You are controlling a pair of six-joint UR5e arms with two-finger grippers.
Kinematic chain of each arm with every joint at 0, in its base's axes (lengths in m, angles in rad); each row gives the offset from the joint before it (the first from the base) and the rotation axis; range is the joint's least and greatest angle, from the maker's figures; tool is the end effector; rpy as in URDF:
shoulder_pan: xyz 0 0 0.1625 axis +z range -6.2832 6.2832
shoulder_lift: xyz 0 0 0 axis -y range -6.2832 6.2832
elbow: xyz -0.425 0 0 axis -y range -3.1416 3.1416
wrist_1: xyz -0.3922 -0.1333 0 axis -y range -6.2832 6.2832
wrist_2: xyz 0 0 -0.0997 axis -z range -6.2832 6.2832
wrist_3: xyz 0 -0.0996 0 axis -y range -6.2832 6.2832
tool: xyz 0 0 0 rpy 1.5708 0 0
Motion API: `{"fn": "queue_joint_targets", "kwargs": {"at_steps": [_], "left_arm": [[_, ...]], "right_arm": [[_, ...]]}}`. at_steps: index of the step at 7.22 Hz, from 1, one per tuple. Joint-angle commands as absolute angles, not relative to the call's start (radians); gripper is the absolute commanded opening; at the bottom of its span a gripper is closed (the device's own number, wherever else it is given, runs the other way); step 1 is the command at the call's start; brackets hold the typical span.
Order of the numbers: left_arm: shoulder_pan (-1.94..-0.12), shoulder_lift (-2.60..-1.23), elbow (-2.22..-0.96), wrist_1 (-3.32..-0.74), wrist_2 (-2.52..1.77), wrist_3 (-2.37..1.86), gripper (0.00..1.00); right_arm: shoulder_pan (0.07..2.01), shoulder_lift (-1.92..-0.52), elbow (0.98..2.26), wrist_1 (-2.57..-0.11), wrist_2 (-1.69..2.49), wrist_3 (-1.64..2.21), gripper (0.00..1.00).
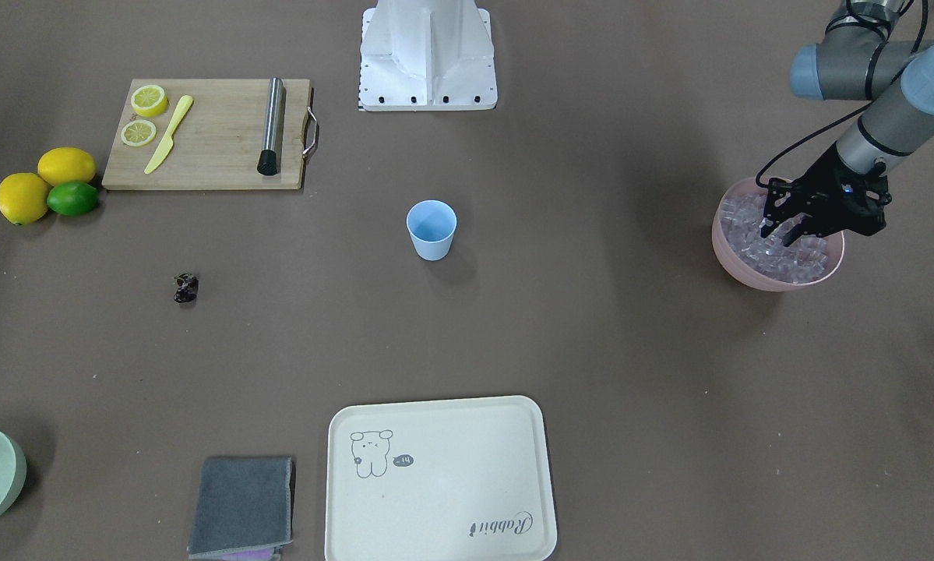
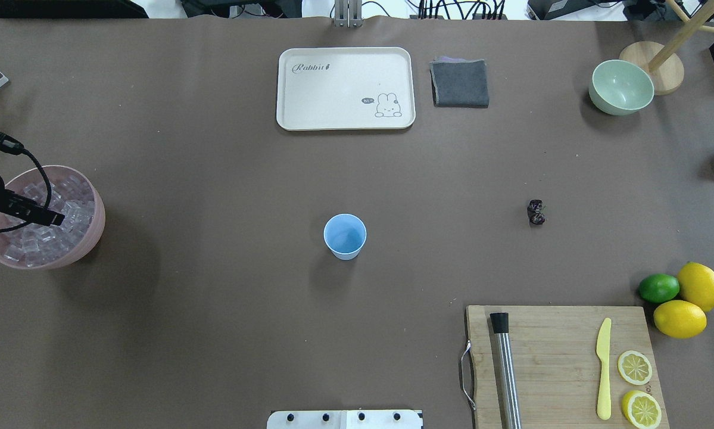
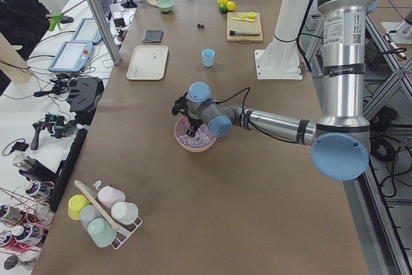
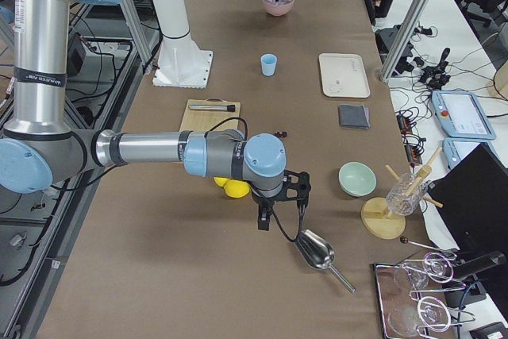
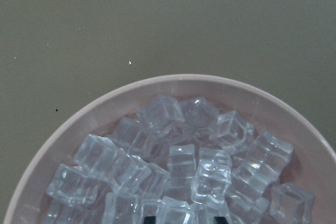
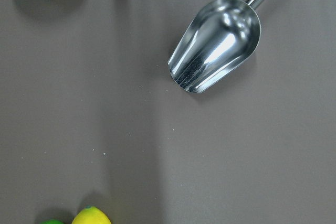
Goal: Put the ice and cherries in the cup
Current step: 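Lower the left gripper into the bowl and grasp an ice cube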
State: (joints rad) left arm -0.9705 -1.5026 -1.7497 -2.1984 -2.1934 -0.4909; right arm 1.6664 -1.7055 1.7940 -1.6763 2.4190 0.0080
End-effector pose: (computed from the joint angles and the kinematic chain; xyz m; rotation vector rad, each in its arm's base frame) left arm 0.2142 -0.4460 0.5359 0.3029 0.8802 0.3311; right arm 0.0996 -0.4246 0.6165 0.0212 -0.8485 0.1045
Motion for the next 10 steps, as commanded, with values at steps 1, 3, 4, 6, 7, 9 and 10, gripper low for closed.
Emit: {"fn": "queue_joint_targets", "kwargs": {"at_steps": [1,3,4,6,7,9,10], "left_arm": [[-0.976,-1.499,-1.752,-2.197,-2.192,-0.494,0.79],[-0.976,-1.47,-1.766,-2.198,-2.191,-0.494,0.77],[-0.974,-1.462,-1.766,-2.198,-2.191,-0.494,0.73],[-0.962,-1.451,-1.769,-2.2,-2.189,-0.491,0.62],[-0.953,-1.453,-1.769,-2.198,-2.189,-0.491,0.62],[-0.933,-1.453,-1.766,-2.198,-2.187,-0.491,0.62],[-0.925,-1.453,-1.766,-2.198,-2.187,-0.489,0.61]], "right_arm": [[1.666,-1.703,1.798,-1.675,2.419,0.032,1.0],[1.667,-1.703,1.799,-1.675,2.419,0.032,1.0],[1.667,-1.704,1.805,-1.675,2.419,0.032,1.0],[1.667,-1.706,1.807,-1.675,2.418,0.032,1.0],[1.67,-1.706,1.807,-1.675,2.418,0.032,1.0],[1.671,-1.707,1.806,-1.675,2.418,0.034,1.0],[1.671,-1.706,1.804,-1.675,2.418,0.034,1.0]]}}
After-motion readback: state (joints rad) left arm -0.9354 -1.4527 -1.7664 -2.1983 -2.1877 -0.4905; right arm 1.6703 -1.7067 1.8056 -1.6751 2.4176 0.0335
